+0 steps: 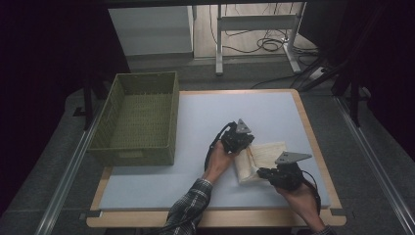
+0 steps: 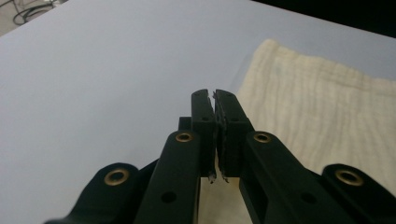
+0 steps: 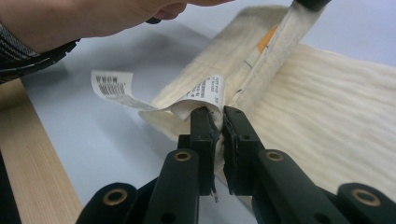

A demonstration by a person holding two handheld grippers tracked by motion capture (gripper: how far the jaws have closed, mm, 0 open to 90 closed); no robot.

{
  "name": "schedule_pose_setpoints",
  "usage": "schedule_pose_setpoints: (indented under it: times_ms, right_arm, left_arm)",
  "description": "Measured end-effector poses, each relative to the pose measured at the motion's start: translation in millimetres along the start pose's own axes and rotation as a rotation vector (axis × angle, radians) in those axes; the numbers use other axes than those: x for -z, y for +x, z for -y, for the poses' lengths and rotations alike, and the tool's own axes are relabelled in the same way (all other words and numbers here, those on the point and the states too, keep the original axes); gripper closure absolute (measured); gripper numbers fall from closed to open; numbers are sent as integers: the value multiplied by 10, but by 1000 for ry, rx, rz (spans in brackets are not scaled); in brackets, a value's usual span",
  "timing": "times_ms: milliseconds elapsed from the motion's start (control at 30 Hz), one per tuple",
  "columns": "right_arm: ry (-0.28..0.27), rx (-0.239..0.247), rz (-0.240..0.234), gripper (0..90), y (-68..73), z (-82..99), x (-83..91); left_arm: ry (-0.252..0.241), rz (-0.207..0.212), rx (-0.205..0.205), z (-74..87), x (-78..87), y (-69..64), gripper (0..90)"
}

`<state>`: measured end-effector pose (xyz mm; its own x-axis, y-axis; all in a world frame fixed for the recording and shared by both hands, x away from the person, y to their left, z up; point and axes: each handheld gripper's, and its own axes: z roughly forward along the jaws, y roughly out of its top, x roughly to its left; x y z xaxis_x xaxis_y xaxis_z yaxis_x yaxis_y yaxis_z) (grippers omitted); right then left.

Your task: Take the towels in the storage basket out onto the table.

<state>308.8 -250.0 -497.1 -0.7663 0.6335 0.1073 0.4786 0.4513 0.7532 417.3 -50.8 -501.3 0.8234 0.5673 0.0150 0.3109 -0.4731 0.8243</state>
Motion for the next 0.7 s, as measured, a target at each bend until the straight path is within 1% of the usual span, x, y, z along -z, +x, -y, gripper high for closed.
schedule_pose_setpoints:
  times_ms: [67,133,167,233,333,467,600,700]
  right_arm:
    - [-6,-7,7,828,-34,28,54]
    - [-7,-19,9,828,-66,51,112]
    - [-7,-22,12,828,-83,63,140]
    - [-11,-29,22,828,-114,85,198]
    - [-16,-40,38,828,-161,114,280]
    - [-19,-49,58,828,-229,151,385]
    - [-19,-66,78,828,-293,213,476]
    - [-17,-85,90,827,-339,266,518]
  left_arm:
    - [-4,11,-10,-55,-49,-33,873]
    - [2,19,-34,-111,-95,-63,873]
    - [-4,22,-33,-137,-119,-88,873]
    - [0,29,-47,-195,-159,-120,873]
    - [-11,37,-53,-275,-230,-170,873]
    - [-12,50,-66,-372,-325,-230,872]
    - [-4,61,-77,-438,-428,-296,872]
    - [4,62,-89,-475,-507,-343,871]
